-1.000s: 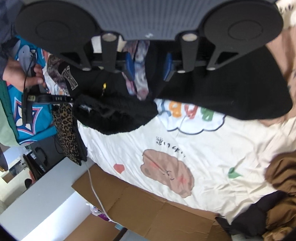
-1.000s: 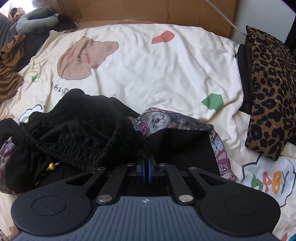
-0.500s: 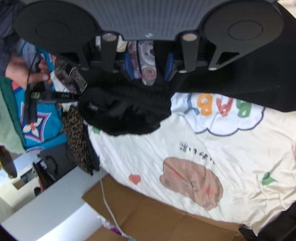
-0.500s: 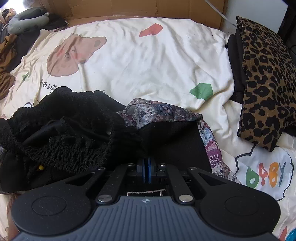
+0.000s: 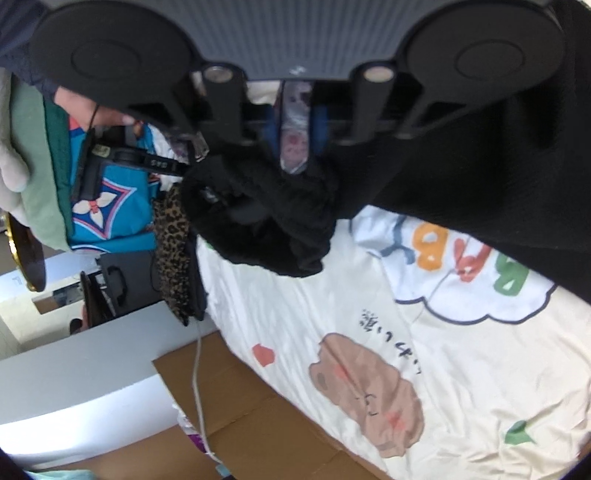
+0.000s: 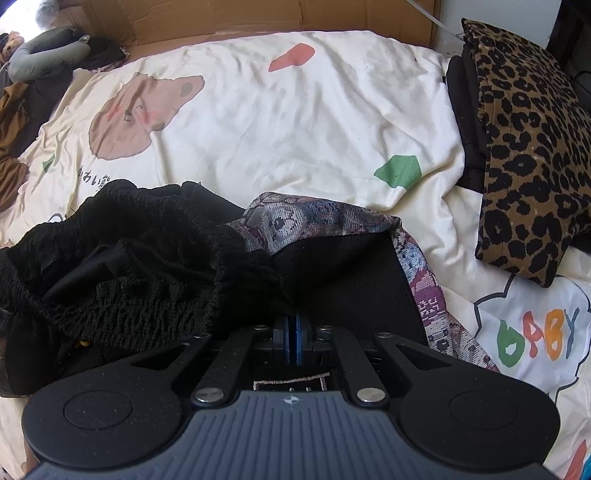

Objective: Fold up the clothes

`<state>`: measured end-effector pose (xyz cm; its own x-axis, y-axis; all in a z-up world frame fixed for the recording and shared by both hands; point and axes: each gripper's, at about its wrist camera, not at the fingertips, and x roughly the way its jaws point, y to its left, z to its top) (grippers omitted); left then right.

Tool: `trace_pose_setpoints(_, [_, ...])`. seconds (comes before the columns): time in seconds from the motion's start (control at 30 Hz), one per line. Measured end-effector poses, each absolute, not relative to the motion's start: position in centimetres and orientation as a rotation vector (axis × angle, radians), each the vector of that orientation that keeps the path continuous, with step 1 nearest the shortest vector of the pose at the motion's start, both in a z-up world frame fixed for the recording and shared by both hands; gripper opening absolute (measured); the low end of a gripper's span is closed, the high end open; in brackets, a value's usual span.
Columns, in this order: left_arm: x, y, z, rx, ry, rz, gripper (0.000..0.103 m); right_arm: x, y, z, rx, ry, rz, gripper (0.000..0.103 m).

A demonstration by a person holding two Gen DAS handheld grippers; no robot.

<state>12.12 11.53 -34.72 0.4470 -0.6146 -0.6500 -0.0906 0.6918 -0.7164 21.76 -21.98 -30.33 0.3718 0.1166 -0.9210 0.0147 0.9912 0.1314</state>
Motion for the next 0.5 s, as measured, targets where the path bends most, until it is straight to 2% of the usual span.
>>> trace_pose_setpoints(0.5, [11.9,15.6,-28.2,-0.535,0.988,-0.264,0.009,21.5,-17.4,-28.0,0.139,1.131,0.227,0.001])
